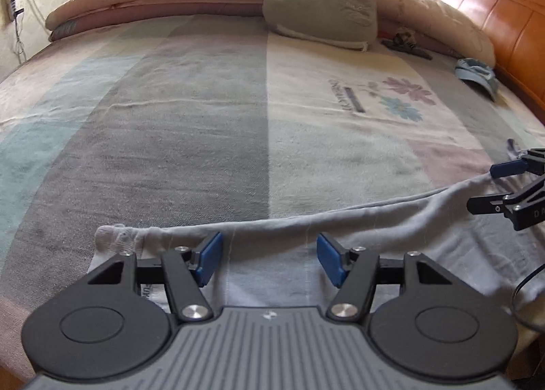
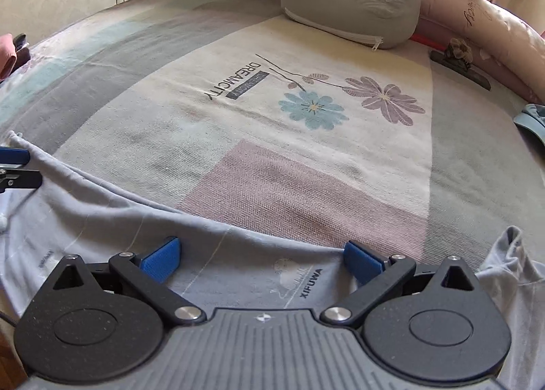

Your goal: Fold clothes

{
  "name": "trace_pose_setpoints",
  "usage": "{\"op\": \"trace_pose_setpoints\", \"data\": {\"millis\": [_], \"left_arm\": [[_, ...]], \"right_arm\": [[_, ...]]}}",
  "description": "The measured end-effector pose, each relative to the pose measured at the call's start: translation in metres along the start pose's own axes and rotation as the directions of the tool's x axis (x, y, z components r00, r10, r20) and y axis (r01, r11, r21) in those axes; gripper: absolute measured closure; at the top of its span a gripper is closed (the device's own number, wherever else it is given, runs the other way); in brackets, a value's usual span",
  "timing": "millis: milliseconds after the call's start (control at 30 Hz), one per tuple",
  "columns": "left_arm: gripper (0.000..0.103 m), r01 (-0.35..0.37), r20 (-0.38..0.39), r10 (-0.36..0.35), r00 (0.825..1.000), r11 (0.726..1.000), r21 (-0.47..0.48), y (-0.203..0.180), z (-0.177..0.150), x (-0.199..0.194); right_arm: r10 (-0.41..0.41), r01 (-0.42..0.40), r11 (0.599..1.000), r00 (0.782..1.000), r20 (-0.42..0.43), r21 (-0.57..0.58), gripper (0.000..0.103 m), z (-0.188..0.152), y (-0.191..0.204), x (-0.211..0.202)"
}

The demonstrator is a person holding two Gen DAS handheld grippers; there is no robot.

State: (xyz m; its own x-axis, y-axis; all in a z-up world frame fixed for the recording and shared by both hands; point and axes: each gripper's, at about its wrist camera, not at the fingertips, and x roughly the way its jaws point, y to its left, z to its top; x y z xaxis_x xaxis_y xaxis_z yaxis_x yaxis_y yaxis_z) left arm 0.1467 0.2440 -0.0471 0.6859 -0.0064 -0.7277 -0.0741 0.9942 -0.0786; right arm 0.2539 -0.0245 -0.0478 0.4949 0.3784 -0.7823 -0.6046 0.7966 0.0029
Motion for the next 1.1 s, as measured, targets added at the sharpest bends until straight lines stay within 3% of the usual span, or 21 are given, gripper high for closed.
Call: {"op": "trace_pose_setpoints", "data": {"millis": [167,233,333,400,633,700,833,967,1100], "left_arm": [[0.039,0.058,-0.009,-0.058,0.998,0.995,0.076,-0.011,-0.012,-0.011],[0.039,0.029,-0.048,-0.025,0.999,0.996,0.087,-0.01,-0.021,-0.006],[0.039,0.043,-0.051,-0.039,0.998,0.996,0.076,-0.006,-0.023,-0.014],[0.039,0.058,-0.041,-0.055,0.998,0.995,0.084,-0.009,-0.017,-0.022],[0.038,0.226,-0.04,-0.223,0.974,0.955,0.189,-0.068,-0.012,-0.022],[0.038,0.246,-0.066,-0.238,0.969,0.955,0.166,-0.074,-0.021,-0.02],[0.037,0.213,-0.078,-0.205,0.976,0.972,0.104,-0.074,-0.041,-0.023],[0.036,0.167,-0.088,-0.161,0.983,0.984,0.068,-0.077,-0.035,-0.033],[0.036,0.156,-0.006,-0.156,0.988,0.985,0.068,-0.097,-0.009,-0.032]], "right_arm": [[0.116,-0.121,0.985,0.992,-0.045,-0.12,0.0,-0.02,0.007,-0.034],[0.13,-0.144,0.974,0.987,-0.091,-0.173,0.0,-0.038,0.013,-0.037],[0.087,-0.11,0.968,0.99,-0.11,-0.227,0.0,-0.065,0.012,-0.042],[0.079,-0.107,0.976,0.985,-0.15,-0.188,0.0,-0.067,0.003,-0.048],[-0.01,0.007,0.997,0.999,-0.041,-0.074,0.0,-0.047,-0.019,-0.05],[-0.023,0.019,0.997,0.999,-0.045,-0.077,0.0,-0.053,-0.026,-0.049],[-0.048,0.044,0.995,0.997,-0.053,-0.084,0.0,-0.065,-0.039,-0.048],[-0.039,0.034,0.996,0.998,-0.05,-0.081,0.0,-0.076,-0.054,-0.052],[-0.024,0.02,0.997,0.999,-0.042,-0.074,0.0,-0.08,-0.073,-0.062]]}}
